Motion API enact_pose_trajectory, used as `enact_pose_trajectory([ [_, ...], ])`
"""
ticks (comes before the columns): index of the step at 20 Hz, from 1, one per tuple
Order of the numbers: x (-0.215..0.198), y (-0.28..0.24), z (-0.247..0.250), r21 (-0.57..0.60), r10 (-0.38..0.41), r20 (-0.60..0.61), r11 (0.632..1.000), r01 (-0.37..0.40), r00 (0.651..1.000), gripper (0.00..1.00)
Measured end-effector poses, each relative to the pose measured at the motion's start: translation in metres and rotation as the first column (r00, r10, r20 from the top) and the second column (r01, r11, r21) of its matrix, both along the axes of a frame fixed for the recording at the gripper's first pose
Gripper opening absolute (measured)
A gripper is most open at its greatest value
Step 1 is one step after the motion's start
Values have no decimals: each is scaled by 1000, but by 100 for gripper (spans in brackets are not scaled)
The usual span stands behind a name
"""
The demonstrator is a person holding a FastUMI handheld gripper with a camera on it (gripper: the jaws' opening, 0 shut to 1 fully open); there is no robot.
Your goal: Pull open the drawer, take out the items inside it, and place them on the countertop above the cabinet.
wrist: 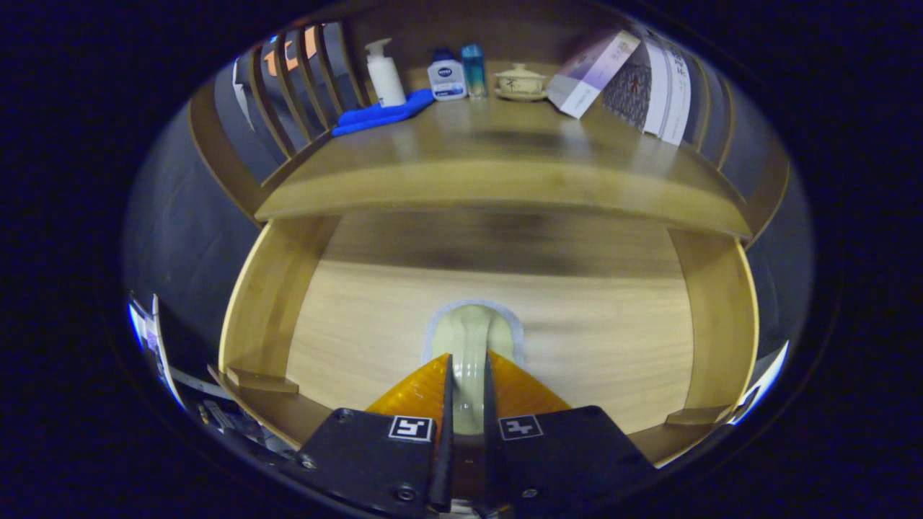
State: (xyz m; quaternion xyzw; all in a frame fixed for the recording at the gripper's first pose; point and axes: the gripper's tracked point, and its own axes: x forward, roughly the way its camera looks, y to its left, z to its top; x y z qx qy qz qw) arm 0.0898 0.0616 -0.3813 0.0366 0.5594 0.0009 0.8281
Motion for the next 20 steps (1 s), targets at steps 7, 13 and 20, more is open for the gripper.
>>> enact_pose_trajectory([
  [7,17,-2,46,1,9,79,1000,-10,997,20],
  [13,42,3,84,-8,29,150,1000,-28,988,20],
  [20,121,-4,105,-87,29,216,996,-11,976,20],
])
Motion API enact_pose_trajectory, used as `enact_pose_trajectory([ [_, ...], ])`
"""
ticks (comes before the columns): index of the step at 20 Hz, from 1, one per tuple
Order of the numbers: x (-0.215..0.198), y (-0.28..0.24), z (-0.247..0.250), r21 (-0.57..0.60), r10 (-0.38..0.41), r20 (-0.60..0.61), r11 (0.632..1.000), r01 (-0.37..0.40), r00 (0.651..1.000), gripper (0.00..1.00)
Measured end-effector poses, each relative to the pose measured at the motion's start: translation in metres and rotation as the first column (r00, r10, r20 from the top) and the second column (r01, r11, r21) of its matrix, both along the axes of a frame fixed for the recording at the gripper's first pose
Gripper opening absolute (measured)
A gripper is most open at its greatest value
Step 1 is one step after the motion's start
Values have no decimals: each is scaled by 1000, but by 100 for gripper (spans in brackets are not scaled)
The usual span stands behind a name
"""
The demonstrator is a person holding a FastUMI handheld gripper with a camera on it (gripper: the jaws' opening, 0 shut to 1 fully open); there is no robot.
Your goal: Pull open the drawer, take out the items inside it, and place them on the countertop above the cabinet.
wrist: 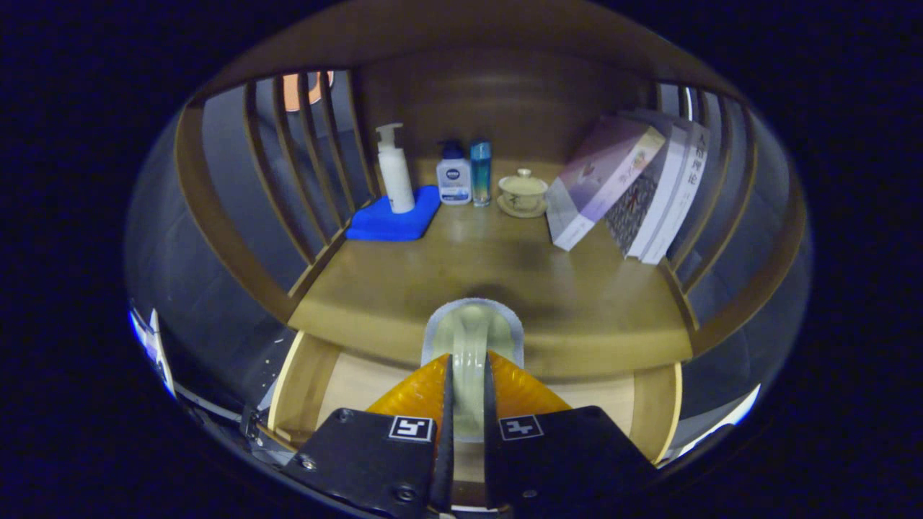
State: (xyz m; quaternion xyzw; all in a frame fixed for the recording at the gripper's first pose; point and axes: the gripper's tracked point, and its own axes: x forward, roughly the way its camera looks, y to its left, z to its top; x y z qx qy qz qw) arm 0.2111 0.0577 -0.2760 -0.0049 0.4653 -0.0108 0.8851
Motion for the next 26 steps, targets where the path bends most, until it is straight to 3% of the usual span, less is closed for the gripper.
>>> enact_pose_trajectory([
  [7,72,-8,-29,-71,-12,-26,997,11,1000,20],
  [13,102,-19,-52,-107,-23,19,994,25,1000,23],
  [17,94,-21,-41,-74,-32,67,997,37,997,43],
  [22,57,6,-8,6,25,172,1000,-26,985,70],
  [26,10,25,11,29,76,248,996,-86,966,86],
])
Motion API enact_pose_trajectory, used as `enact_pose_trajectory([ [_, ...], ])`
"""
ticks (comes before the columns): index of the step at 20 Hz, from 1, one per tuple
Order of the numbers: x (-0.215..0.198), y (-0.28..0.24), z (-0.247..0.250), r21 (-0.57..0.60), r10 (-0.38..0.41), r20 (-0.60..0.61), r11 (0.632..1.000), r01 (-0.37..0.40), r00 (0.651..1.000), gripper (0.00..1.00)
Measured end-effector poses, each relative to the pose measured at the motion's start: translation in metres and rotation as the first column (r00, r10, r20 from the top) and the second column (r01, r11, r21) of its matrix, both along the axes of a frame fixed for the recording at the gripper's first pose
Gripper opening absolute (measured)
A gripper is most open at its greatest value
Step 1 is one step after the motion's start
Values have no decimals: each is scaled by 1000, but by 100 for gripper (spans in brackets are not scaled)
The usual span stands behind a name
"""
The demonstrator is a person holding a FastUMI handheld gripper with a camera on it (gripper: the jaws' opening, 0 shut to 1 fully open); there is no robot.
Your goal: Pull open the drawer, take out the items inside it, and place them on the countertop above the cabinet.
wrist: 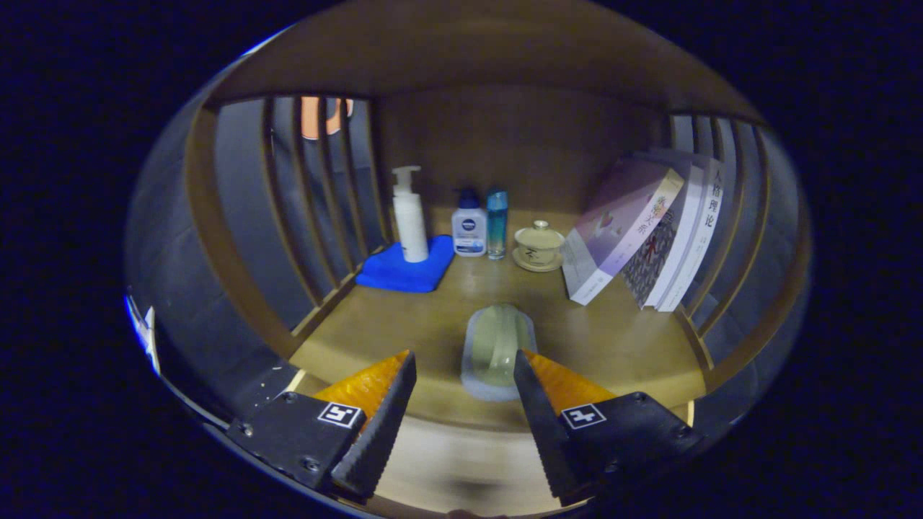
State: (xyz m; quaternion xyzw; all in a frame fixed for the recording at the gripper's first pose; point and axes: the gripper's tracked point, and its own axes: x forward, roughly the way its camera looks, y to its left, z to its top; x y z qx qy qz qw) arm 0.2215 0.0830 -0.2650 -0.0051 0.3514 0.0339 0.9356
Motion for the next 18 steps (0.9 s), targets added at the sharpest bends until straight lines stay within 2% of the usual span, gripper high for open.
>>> enact_pose_trajectory([
  [1,-12,2,5,0,10,23,1000,-10,1000,86],
  [4,-47,5,18,6,19,104,1000,-20,994,96],
  [6,-71,5,22,31,20,148,999,-24,989,98],
  [10,-120,-1,17,65,-12,243,998,-4,970,99],
  [15,-174,-16,-9,1,-44,314,999,46,948,99],
  [18,-212,-4,-26,3,-16,350,1000,16,936,99],
])
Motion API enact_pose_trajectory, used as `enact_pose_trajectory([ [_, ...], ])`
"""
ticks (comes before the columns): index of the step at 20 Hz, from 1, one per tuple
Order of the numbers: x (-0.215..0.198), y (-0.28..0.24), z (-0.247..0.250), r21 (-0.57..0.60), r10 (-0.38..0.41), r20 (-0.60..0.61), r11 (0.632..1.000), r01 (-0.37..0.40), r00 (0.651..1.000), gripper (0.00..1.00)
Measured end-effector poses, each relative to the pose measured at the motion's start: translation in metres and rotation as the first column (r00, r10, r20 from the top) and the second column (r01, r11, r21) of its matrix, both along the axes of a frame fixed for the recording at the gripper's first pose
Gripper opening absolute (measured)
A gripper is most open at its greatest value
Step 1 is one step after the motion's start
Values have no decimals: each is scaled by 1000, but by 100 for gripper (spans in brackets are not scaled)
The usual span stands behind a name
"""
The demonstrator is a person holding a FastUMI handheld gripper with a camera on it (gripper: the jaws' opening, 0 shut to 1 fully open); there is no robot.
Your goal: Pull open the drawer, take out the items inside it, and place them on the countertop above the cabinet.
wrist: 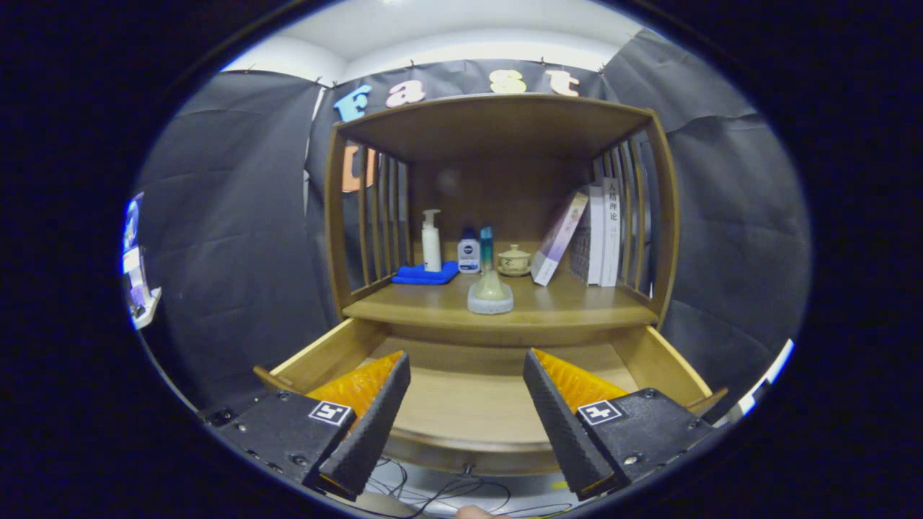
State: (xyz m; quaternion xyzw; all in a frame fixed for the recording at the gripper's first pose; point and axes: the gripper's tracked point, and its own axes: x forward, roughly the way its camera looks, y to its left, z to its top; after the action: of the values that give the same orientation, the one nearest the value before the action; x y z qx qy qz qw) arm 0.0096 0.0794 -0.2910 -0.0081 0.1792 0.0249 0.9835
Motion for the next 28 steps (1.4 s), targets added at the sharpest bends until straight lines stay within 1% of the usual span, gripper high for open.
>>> enact_pose_trajectory([
  [3,-28,3,-26,6,-3,-14,1000,3,1000,99],
  [7,-58,0,-71,26,-42,-102,999,45,994,99],
  [9,-63,-5,-89,22,-73,-127,997,76,989,99],
  [11,-57,-7,-100,7,-96,-136,995,98,986,99],
  [14,-48,-7,-105,20,-135,-138,990,139,981,99],
  [16,-44,-7,-104,11,-174,-121,984,177,977,99],
  [19,-40,-8,-105,-10,-210,-96,978,210,973,99],
  [23,-28,-10,-103,21,-195,-89,980,197,977,99],
  [26,-25,-8,-99,22,-194,-85,980,196,977,99],
  [28,-13,-11,-99,24,-190,-83,981,192,978,99],
])
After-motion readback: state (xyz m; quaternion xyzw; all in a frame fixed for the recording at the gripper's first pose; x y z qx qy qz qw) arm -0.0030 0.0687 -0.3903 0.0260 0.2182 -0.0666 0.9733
